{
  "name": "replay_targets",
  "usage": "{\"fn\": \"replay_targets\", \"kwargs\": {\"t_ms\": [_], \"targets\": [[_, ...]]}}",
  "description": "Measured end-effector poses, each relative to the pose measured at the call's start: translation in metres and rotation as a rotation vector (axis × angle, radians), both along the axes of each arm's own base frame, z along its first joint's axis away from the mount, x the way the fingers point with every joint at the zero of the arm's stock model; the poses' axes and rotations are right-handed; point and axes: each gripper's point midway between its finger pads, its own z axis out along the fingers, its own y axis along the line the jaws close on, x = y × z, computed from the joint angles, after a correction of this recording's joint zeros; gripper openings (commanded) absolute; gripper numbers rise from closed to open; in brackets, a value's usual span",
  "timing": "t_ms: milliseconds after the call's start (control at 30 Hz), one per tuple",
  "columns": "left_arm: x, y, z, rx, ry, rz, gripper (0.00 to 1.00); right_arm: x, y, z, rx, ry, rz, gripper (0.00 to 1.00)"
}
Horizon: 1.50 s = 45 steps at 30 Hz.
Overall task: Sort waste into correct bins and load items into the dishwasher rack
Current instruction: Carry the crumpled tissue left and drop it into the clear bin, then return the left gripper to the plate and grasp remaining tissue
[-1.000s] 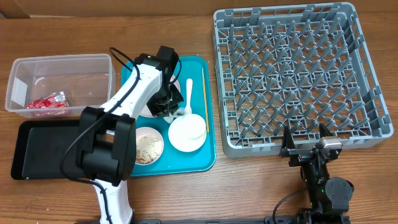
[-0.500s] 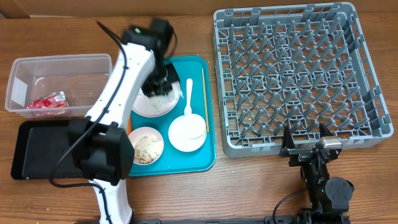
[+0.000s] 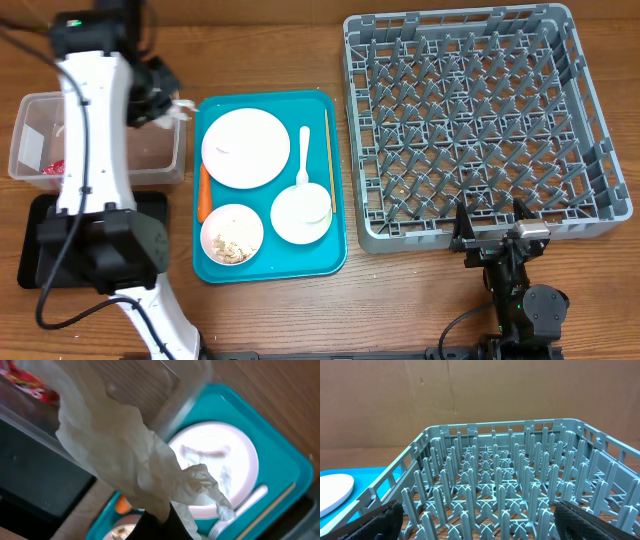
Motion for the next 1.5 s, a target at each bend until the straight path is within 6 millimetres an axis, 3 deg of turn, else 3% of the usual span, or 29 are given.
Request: {"fn": "replay_targets", "kwargs": {"t_ms": [133,233,467,667,733,800,900,967,1000,1233,1300,1400,1500], "targets": [[-0.001,0.047,-0.008,0.01,-0.015,0.108,0.04,0.0,0.0,0.0,0.0,0.0,0.001,1.0],[0.002,0.069,-0.015,0.02,-0.035,0.129,0.04,0.0,0.0,0.0,0.0,-0.001,0.001,1.0],[0.003,0.112,-0.048,0.092,-0.035,0.13,0.06,0.0,0.0,0.0,0.0,0.0,0.001,1.0],[0.004,0.135,-0.083,0.137,-0.041,0.155,0.11,0.0,0.0,0.0,0.0,0.0,0.001,1.0],[0.004,0.139,-0.091,0.144,-0.047,0.159,0.13,0.0,0.0,0.0,0.0,0.0,0.0,1.0],[0.005,0.141,-0.097,0.15,-0.052,0.161,0.29,0.0,0.0,0.0,0.0,-0.001,0.0,1.0],[0.009,0.142,-0.102,0.158,-0.067,0.154,0.43,0.0,0.0,0.0,0.0,0.0,0.0,1.0],[0.011,0.143,-0.101,0.164,-0.075,0.15,0.63,0.0,0.0,0.0,0.0,0.0,0.001,1.0],[0.013,0.144,-0.101,0.167,-0.084,0.151,0.65,0.0,0.0,0.0,0.0,-0.001,0.0,1.0],[0.01,0.134,-0.102,0.121,-0.07,0.107,0.63,0.0,0.0,0.0,0.0,0.0,0.0,1.0],[0.005,0.124,-0.097,0.073,-0.047,0.089,0.54,0.0,0.0,0.0,0.0,-0.001,0.0,1.0],[0.008,0.106,-0.071,0.006,-0.075,0.046,0.43,0.0,0.0,0.0,0.0,-0.001,0.0,1.0],[0.018,0.085,-0.029,-0.031,-0.176,-0.004,0.43,0.0,0.0,0.0,0.0,0.0,0.001,1.0]]}}
